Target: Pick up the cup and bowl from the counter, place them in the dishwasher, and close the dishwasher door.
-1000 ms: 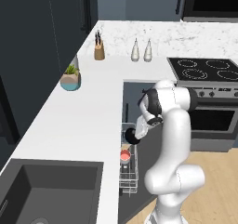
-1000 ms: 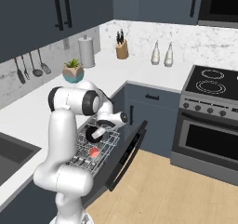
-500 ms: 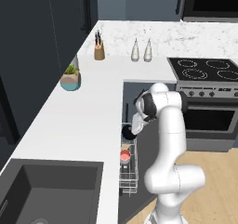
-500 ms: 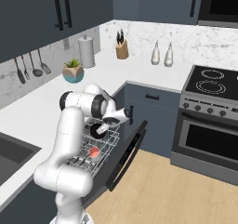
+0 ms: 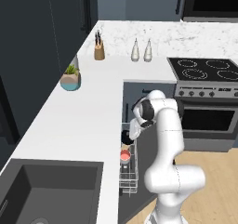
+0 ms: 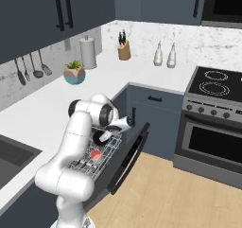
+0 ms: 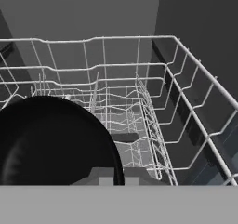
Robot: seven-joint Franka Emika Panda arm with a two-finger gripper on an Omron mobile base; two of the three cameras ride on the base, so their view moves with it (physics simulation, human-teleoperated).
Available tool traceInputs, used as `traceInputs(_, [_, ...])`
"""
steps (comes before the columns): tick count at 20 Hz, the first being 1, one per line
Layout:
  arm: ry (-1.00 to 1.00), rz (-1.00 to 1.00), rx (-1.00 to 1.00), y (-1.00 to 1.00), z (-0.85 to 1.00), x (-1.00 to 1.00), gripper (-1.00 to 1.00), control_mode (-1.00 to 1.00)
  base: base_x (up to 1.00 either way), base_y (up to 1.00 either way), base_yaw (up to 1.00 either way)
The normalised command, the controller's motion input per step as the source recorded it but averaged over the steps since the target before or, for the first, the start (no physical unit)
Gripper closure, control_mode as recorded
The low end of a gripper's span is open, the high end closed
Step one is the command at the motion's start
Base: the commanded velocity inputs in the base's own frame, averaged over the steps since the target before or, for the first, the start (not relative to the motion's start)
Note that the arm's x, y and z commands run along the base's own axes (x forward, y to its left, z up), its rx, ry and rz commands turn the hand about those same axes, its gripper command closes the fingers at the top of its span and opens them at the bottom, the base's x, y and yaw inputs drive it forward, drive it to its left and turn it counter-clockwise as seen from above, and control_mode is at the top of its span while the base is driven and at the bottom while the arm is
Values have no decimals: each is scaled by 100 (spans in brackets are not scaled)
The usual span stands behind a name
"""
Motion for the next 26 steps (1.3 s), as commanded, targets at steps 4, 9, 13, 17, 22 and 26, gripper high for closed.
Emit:
traceInputs(4, [-4,0,0,12,-65,0,100,-100,0,0,0])
traceInputs(9, [0,0,0,3,-59,0,100,-100,0,0,0])
traceInputs(13, [0,0,0,0,-60,0,100,-100,0,0,0])
traceInputs(17, [0,0,-2,-1,-69,-2,-100,-100,0,0,0])
traceInputs(22, [-3,0,0,-44,-47,-54,-100,-100,0,0,0])
traceInputs(26, [-22,0,0,0,23,-38,-100,-100,0,0,0])
